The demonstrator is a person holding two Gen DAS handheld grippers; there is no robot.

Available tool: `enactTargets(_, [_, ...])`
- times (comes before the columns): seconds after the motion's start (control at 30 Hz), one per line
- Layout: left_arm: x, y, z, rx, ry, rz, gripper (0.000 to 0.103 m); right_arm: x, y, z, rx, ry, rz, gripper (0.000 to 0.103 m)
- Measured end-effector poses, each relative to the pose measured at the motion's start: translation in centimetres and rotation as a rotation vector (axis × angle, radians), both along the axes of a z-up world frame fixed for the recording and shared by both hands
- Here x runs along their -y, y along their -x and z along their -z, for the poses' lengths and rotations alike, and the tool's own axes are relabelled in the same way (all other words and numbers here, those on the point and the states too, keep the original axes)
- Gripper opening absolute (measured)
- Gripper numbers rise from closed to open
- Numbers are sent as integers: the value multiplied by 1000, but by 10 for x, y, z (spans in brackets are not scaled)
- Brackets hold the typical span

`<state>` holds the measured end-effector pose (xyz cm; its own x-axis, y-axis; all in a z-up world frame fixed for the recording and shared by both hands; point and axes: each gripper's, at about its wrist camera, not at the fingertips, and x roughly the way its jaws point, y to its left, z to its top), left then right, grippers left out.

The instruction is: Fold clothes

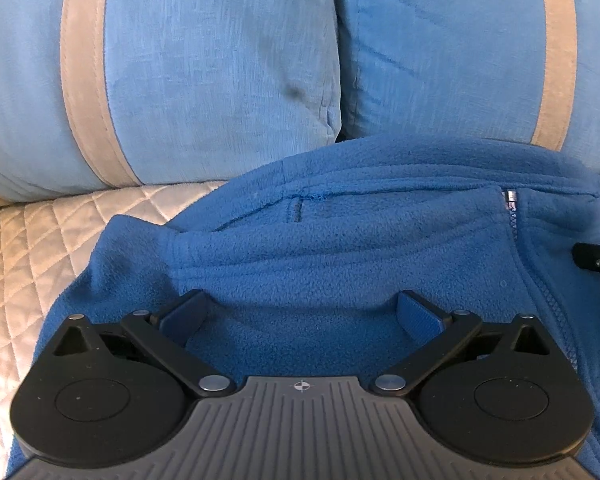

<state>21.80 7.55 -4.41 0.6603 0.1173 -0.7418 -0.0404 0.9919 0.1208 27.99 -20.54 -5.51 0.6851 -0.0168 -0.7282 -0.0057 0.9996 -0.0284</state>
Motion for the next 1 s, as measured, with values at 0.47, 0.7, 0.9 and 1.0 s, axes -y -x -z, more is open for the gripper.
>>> enactTargets(0.47, [-36,43,-72,-14,36,67,103,27,38,-40,36,-2,-58,102])
enactTargets(0.7, [-65,69,-91,-140,204,212,103,62,74,-71,-95,-148,-102,102])
enactTargets(0.9, [-87,90,-100,-176,320,226,103,95,88,-74,-237,-249,-116,102])
enactTargets(1.0, [-98,104,-112,-185,307,245,103,119,102,-78,-239,-292,-113,102])
